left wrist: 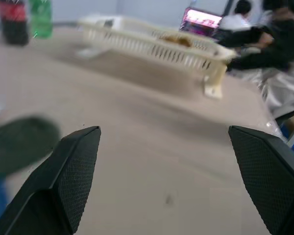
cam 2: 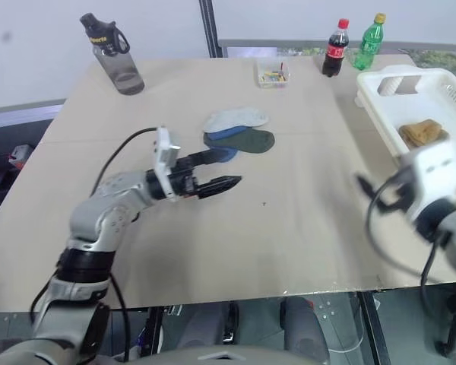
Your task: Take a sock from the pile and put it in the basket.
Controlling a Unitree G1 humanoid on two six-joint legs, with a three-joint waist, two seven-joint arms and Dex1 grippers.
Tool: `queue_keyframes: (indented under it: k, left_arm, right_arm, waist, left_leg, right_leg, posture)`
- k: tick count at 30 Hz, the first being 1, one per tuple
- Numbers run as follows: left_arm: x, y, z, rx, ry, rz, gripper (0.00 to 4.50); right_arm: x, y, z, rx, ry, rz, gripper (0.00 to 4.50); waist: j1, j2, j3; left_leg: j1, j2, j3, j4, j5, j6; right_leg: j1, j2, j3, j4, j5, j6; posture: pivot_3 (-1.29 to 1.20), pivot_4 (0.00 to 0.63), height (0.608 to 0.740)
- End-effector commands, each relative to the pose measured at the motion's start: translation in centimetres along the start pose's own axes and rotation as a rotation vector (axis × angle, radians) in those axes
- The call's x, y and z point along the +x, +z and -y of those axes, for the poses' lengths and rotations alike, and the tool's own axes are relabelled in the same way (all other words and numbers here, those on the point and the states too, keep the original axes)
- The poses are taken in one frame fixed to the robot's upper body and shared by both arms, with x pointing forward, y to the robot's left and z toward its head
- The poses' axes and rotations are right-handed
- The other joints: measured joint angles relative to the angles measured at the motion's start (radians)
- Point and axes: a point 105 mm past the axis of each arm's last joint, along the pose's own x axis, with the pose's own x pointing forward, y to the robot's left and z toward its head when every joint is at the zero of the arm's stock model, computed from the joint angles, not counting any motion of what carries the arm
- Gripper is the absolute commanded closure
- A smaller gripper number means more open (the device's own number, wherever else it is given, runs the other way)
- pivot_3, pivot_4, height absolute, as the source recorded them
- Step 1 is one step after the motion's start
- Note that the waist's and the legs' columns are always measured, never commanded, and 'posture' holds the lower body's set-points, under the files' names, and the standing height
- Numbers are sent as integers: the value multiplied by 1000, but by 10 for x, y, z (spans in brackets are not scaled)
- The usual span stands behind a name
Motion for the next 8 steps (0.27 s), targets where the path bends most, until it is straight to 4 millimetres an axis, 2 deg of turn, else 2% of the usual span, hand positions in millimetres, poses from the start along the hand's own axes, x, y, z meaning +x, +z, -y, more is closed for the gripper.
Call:
queue_keyframes:
  k: [1,4,8]
  left_arm:
    - [-34,9,5,54,13,-36,0]
    - [-55,8,5,51,50,-77,0]
    - [-70,11,3,53,90,-102,0]
  right_arm:
    - [-12,-7,-6,-92,-6,-3,132]
    - [-18,-23,-8,-91,14,-35,132]
    - [-18,-28,-9,-60,43,-26,132]
  waist:
    - [-1,0,0]
    - [0,-1,0]
    - [3,-3,1]
  left_leg:
    - [0,0,0,0,0,0]
    - [1,2,2,2,0,0]
    - [2,3,1,5,0,0]
  right_leg:
    - [0,0,0,0,0,0]
    - [1,0,1,0,0,0]
    - [1,1,0,2,-3,-2]
  posture:
    - [0,150,740]
    - [0,150,740]
    - [0,150,740]
